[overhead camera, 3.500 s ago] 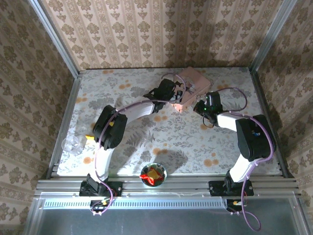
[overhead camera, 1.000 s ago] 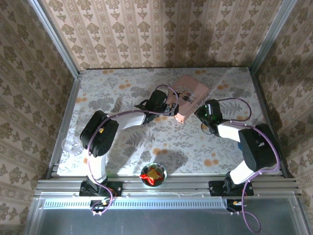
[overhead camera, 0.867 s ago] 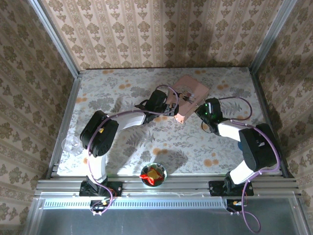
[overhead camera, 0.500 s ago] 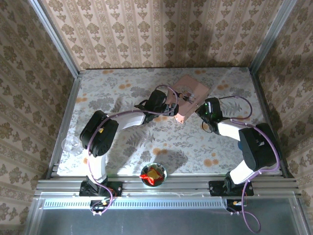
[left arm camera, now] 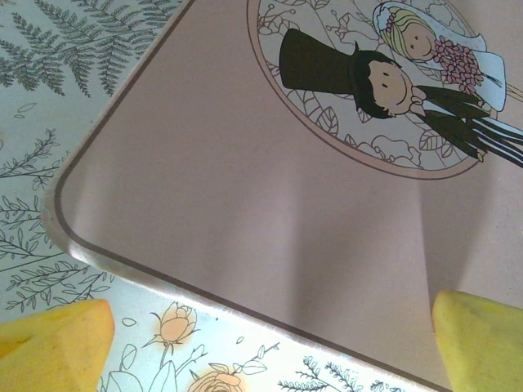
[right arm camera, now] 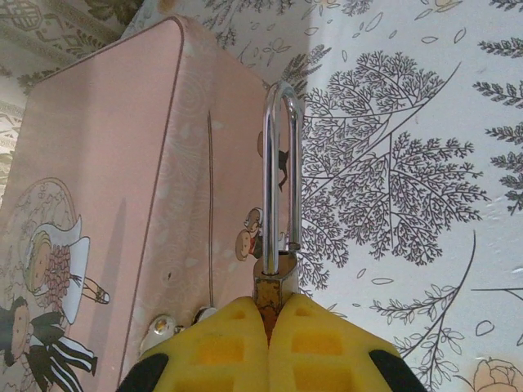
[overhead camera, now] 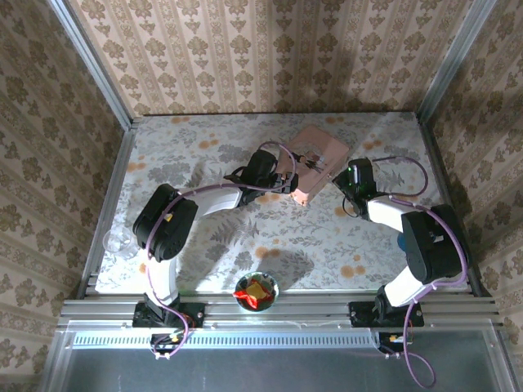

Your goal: Unlock a padlock with a key

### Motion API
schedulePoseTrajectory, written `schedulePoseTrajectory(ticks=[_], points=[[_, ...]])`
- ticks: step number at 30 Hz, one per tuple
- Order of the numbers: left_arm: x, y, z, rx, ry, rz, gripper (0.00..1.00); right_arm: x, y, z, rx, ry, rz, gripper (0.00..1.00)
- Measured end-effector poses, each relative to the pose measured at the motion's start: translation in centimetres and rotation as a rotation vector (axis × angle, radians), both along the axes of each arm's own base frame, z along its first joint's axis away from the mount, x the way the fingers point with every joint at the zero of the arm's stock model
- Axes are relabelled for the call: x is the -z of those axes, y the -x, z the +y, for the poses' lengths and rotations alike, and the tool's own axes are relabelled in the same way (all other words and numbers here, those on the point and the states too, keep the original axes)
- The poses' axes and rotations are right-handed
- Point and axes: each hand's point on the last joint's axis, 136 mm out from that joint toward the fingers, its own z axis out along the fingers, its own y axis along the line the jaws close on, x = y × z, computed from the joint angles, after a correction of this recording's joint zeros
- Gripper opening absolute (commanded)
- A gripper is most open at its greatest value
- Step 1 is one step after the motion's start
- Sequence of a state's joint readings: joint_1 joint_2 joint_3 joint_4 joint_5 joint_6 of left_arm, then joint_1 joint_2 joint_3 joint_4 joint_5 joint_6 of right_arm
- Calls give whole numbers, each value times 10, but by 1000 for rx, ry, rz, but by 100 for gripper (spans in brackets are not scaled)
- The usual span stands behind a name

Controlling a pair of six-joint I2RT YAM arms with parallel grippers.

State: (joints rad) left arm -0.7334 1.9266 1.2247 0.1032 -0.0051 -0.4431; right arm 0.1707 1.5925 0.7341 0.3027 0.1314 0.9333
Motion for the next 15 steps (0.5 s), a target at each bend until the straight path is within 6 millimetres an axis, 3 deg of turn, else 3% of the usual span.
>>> schedulePoseTrajectory(ticks=[8,15], points=[[0,-3,10,-4,55,27,81,7,10,0,-33,31,51,0],[-5,-24,48,-86,79,35,56,-5,26,6,-83,47,57,0]])
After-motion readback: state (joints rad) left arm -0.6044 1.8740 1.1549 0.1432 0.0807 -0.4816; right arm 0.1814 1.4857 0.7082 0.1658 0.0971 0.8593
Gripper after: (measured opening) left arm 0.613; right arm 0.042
